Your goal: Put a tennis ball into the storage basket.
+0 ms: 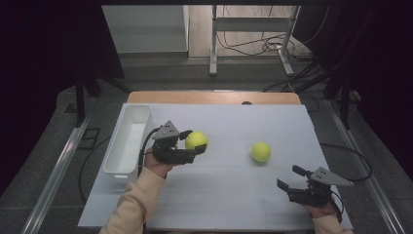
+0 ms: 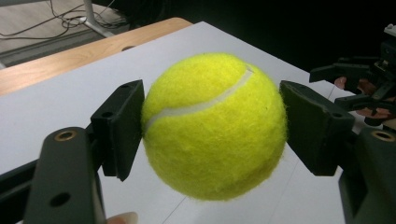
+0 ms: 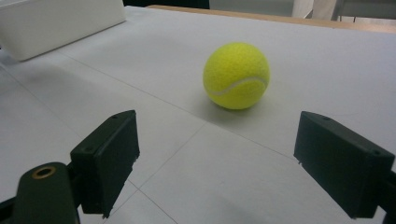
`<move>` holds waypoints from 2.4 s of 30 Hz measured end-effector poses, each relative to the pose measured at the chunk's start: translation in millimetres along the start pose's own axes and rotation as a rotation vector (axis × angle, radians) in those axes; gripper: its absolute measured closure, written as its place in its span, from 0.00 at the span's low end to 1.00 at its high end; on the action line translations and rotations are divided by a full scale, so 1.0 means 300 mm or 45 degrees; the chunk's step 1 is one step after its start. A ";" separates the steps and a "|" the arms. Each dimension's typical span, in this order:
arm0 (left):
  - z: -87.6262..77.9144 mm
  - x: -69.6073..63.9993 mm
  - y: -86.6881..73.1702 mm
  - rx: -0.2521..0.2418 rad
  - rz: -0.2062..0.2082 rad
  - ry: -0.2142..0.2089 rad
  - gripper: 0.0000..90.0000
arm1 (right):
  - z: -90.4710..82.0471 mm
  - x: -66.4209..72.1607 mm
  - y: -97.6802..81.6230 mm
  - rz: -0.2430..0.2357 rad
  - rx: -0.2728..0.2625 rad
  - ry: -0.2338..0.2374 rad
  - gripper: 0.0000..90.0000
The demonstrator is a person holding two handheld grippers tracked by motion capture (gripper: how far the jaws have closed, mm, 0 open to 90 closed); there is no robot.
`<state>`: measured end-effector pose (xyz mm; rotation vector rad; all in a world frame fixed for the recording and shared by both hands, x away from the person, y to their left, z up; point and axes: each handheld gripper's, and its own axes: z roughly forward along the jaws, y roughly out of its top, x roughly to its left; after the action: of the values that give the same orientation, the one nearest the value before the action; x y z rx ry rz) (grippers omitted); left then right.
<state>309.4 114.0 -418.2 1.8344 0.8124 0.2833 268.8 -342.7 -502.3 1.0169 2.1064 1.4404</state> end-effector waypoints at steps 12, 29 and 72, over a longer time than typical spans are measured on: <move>-0.034 0.025 0.007 -0.034 -0.014 0.034 0.30 | 0.000 0.001 0.000 -0.002 0.004 0.002 0.16; -0.059 0.061 0.008 -0.058 -0.043 0.067 0.30 | 0.000 0.001 0.000 -0.005 0.005 0.001 0.16; -0.151 0.185 -0.004 -0.103 -0.145 0.206 0.30 | 0.002 0.002 0.000 -0.002 0.006 -0.001 0.16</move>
<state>325.4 183.5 -410.4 1.6986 0.9991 0.3893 268.9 -341.9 -502.6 1.0168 2.1110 1.4347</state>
